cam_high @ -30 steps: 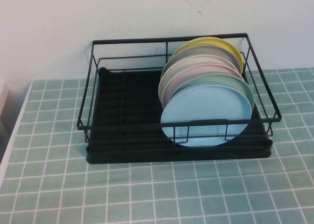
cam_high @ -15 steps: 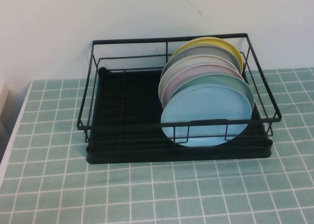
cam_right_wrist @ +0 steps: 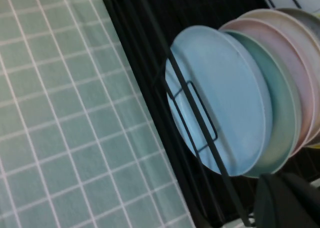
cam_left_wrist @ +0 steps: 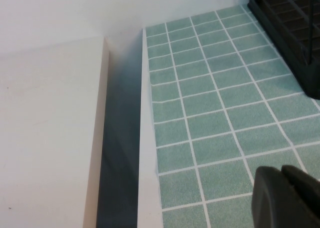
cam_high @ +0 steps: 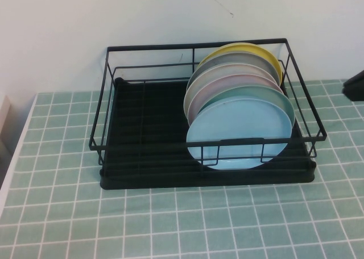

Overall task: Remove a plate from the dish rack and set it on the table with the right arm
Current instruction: Grasp the plate from the shelf

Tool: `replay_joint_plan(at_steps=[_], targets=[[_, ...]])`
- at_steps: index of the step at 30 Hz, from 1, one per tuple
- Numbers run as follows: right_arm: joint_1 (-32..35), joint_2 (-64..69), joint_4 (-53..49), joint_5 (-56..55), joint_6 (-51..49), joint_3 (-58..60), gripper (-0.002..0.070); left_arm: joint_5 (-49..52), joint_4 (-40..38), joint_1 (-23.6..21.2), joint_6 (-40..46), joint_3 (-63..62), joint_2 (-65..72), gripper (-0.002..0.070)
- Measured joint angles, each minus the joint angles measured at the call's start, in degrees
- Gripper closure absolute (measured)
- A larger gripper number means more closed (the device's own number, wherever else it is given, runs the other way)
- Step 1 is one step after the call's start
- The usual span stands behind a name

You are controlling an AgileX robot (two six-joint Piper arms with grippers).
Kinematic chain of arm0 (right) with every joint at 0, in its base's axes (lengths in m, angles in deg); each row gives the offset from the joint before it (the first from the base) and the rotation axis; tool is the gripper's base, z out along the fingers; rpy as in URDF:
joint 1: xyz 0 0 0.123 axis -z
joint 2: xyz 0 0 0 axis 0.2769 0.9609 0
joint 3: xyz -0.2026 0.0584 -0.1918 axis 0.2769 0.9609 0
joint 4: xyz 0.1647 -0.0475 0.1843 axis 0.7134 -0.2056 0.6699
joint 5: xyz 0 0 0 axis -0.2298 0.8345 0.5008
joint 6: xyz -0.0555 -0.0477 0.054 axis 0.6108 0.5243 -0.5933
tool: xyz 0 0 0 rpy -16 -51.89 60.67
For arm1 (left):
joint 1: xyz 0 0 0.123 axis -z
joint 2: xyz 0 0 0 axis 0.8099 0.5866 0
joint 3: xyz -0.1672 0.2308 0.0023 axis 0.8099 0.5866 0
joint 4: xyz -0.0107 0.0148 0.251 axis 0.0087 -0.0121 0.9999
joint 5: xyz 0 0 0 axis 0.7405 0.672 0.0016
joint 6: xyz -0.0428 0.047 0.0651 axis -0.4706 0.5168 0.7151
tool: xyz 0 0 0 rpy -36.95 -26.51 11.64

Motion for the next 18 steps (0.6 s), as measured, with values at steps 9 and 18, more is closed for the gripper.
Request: replay_joint_plan(at_steps=[9,18], targets=[[-8.36,9.18,-11.04,-8.47,2.0,-1.54,0.05,0.0,0.0,0.0,0.0,0.0,0.0,0.0678],[-11.26,18.02,-11.51,-20.41,5.84,-1.54,0.0279,0.0,0.0,0.0,0.0,0.0,0.0,0.0678]])
